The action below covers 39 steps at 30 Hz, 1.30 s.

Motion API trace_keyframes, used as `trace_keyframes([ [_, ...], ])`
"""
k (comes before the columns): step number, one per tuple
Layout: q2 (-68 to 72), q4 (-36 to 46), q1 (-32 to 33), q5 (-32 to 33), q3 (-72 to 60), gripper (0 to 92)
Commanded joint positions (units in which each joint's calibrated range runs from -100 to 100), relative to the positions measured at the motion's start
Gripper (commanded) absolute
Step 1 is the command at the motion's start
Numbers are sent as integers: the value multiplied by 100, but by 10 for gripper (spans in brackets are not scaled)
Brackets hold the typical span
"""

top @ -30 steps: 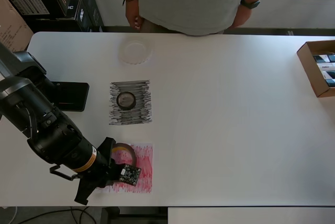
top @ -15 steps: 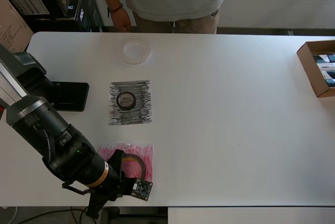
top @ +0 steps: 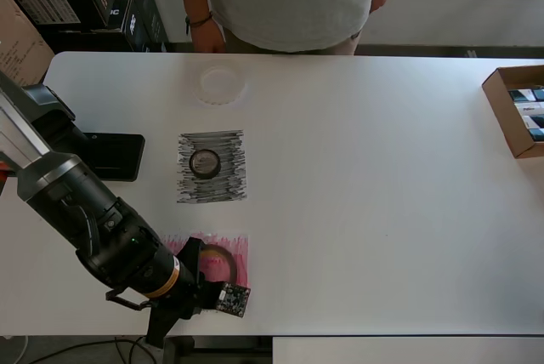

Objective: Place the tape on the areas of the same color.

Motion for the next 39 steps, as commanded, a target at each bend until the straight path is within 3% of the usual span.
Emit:
trace_keyframes([
  [1, -3, 79, 65, 21, 119, 0],
  [33, -3, -269, 10, -200, 437, 7],
  [36, -3, -269, 2, -167, 410, 100],
  [39, -3, -269, -6, -142, 392, 341],
])
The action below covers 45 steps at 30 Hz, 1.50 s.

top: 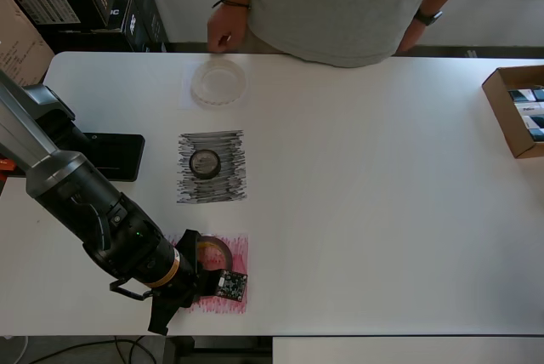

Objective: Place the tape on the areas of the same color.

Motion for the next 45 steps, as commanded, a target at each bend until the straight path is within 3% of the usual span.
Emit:
trace_keyframes([
  [1, -3, -19, -61, 31, -24, 423],
  [4, -3, -19, -77, 31, -33, 622],
  [6, -3, -19, -85, 31, -33, 667],
  [18, -620, 66, 26, -18, -869, 668],
  [27, -2332, 66, 1431, -18, -996, 668],
  [37, -3735, 74, 3483, 7, -597, 666],
  [45, -4811, 74, 4477, 23, 403, 470],
])
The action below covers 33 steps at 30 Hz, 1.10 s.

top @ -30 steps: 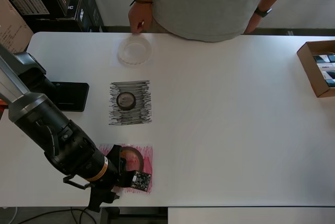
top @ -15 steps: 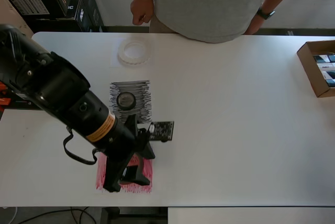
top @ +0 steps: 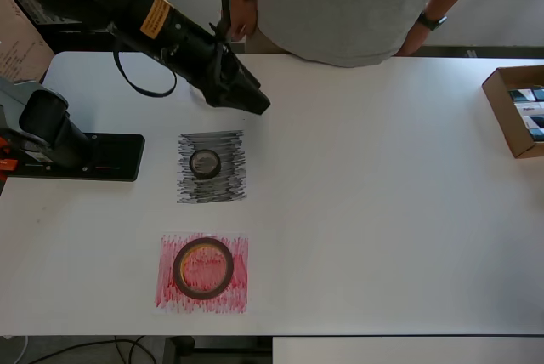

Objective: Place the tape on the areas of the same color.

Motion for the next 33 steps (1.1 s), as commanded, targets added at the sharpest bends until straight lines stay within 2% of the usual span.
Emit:
trace_keyframes([
  [1, -845, -96, 1185, 23, 627, 442],
  [11, -2744, -129, 1367, -9, 1953, 140],
  [19, -4689, -172, 1375, -34, 2835, 7],
  [27, -6738, -180, 1351, -50, 3798, 0],
  [33, -7561, -180, 1233, -541, 4152, 0],
])
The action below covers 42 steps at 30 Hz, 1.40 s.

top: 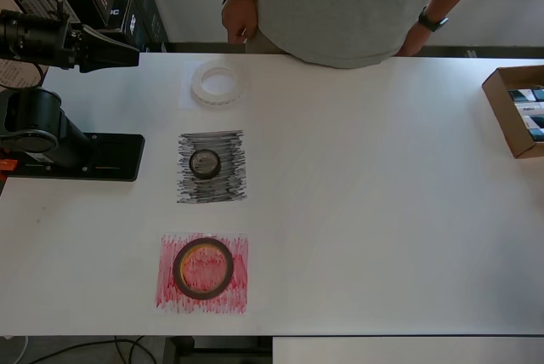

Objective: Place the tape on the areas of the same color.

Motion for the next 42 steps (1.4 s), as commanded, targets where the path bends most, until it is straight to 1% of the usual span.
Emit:
trace_keyframes([
  [1, -1358, -42, -97, -250, 271, 0],
  [9, -1854, -42, -396, -627, 462, 0],
  [12, -2134, -42, -452, -668, 635, 0],
  [15, -2406, -42, -452, -766, 835, 0],
  [26, -2434, -50, -365, -831, 1025, 0],
  [31, -2434, -93, -175, -815, 1025, 0],
  [33, -2434, -398, -120, -774, 1125, 0],
  [38, -2434, -1671, -120, -774, 1743, 0],
  [42, -2434, -2231, -120, -774, 2034, 0],
])
